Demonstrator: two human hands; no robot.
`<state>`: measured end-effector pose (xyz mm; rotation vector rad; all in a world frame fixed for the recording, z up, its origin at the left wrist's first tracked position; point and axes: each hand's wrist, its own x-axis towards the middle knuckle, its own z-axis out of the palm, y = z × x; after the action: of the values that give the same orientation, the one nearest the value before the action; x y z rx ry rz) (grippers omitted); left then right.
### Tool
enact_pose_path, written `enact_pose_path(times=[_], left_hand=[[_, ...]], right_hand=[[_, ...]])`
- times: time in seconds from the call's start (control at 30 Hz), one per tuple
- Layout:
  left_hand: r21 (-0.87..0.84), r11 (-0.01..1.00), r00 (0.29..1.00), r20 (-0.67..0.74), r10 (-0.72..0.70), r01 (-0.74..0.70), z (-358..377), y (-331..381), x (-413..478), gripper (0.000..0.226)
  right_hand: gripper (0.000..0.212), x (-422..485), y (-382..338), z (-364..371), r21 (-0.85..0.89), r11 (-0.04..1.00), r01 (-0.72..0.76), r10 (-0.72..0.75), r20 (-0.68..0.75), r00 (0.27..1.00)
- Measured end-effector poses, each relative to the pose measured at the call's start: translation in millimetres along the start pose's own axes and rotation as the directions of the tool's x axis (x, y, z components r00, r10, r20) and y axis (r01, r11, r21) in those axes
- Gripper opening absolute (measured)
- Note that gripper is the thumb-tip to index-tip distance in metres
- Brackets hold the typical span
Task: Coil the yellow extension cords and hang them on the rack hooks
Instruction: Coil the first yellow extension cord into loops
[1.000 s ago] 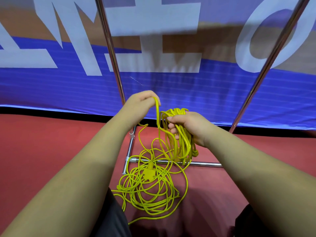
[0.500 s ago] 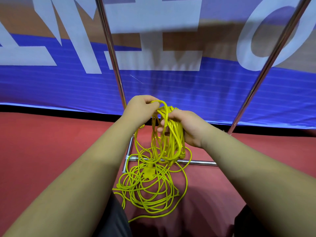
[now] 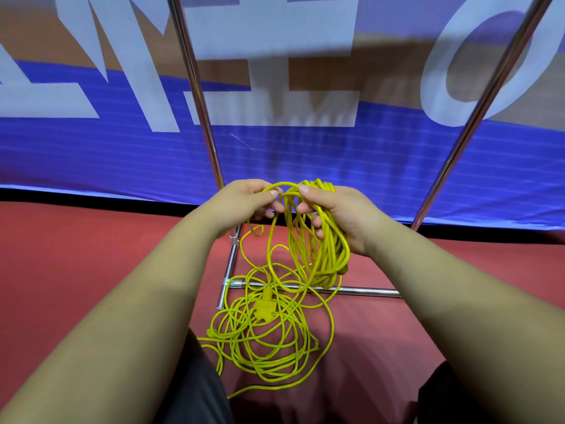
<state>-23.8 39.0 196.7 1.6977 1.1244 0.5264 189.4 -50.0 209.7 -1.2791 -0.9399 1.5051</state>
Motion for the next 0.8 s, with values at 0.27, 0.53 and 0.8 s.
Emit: enact_pose_path(times=[0.27, 0.53, 0.8], left_hand=[[0.155, 0.984, 0.994, -0.054, 0.094, -0.084, 14.0, -15.9, 10.4, 0.015], [0.571, 0.807, 0.988, -0.115, -0.099, 0.148, -3.1, -66.4, 20.9, 0.022], [0.705, 0.648, 0.956, -0.177, -0.233, 0.288, -15.8, -102.1, 25.4, 0.017]], right_hand=[[0.017, 4.7, -0.4, -5.4, 0.035, 0.992, -0.12, 0.115, 0.129, 0.985], [0.021, 4.4, -17.7, -16.5, 0.268, 0.959, -0.093, 0.094, 0.009, 0.995], [0.025, 3.7, -38.3, -55.9, 0.476, 0.876, 0.074, 0.0, -0.154, 0.988]])
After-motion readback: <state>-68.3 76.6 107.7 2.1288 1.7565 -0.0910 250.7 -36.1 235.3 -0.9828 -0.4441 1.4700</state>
